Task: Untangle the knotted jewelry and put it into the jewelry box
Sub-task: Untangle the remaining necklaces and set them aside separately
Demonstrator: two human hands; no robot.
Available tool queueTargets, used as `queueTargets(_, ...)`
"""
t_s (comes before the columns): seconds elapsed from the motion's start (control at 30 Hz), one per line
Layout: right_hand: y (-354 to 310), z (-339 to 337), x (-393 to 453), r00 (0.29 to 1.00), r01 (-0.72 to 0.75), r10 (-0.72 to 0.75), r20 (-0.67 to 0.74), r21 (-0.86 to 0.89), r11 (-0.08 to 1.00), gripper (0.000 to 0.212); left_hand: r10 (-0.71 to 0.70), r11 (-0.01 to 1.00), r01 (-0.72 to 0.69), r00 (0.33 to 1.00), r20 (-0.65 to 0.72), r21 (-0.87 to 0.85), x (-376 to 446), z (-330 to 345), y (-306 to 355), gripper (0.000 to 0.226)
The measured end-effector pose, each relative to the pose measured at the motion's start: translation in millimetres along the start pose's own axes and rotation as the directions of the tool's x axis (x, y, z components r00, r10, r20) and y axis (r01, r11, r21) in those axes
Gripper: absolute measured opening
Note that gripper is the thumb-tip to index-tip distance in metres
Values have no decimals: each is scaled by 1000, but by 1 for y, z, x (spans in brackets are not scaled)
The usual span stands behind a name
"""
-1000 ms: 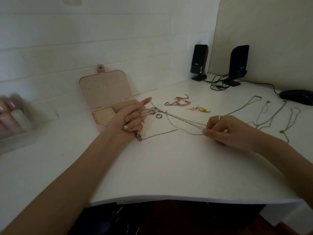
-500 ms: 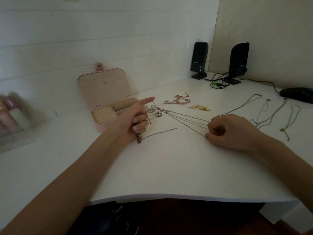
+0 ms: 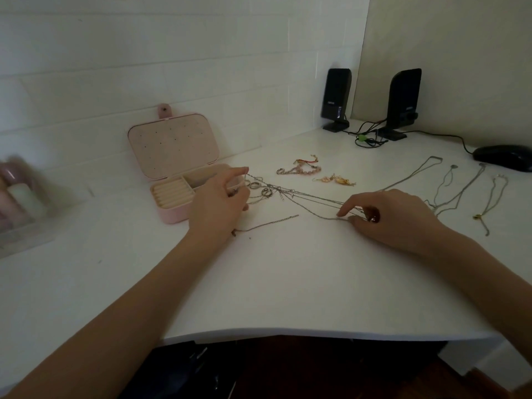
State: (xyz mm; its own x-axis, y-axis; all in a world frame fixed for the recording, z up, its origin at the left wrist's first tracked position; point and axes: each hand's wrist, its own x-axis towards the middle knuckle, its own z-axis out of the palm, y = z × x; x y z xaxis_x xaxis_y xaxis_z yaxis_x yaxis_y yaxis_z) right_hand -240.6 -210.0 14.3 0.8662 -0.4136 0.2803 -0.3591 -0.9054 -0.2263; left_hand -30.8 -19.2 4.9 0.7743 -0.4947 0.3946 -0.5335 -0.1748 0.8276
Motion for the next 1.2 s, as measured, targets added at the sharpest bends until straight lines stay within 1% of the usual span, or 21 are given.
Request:
queueTargets(0.1,-1,-1,-1,1000,0,-2,18,86,996,28,22,1000,-21,996,-81,17,2,-1,-2,33)
queueTargets(0.13,-2,-1,-1,1000,-3,1,20,109,994,30,8,1000,-10,995,-95,-28,2,0,-1,35)
queueTargets(0.17,-2,-1,-1,1000,-5,2,21,130,992,32,-28,991,16,996,-87,-133,3,0,1,37)
queueTargets(0.23,0,-1,0,1000,3,-6,20,174,985,32,-90,924,84,996,1,-372,3,2,8,38)
queueTargets(0.27,1,0,0,1000,16,-20,19,196,981,32,-107,883,121,993,57,-454,3,3,12,38)
queueTargets(0.3,3,0,1,999,34,-40,21,215,976,32,-121,845,160,987,109,-511,2,4,16,40)
queueTargets(0.37,4,1,1,996,75,-85,31,257,964,32,-155,796,229,972,177,-560,0,6,19,50)
queueTargets(0.43,5,2,0,992,98,-115,43,287,953,36,-164,802,248,966,199,-544,0,7,18,59)
queueTargets(0.5,6,4,0,991,102,-123,56,290,952,39,-162,808,255,963,216,-531,0,7,17,62)
queueTargets(0.6,7,6,1,988,106,-134,75,298,949,41,-175,801,281,954,242,-528,1,6,16,59)
queueTargets(0.67,9,6,1,984,103,-142,106,307,946,42,-178,827,283,951,253,-485,1,4,16,57)
queueTargets(0.8,8,4,0,976,73,-133,171,319,945,45,-126,895,231,951,281,-381,-1,5,15,64)
queueTargets(0.87,7,2,-1,975,48,-113,193,312,949,53,-85,923,184,954,286,-338,-2,5,12,70)
queueTargets(0.97,7,0,-1,972,19,-86,219,288,958,65,-28,977,77,970,241,-198,-4,4,11,78)
queueTargets(1.13,3,0,-2,966,24,-93,241,276,961,81,34,990,-15,990,137,-139,-6,7,11,92)
queueTargets(1.2,1,0,-2,967,22,-90,237,276,961,82,12,993,0,995,100,-115,-6,6,12,97)
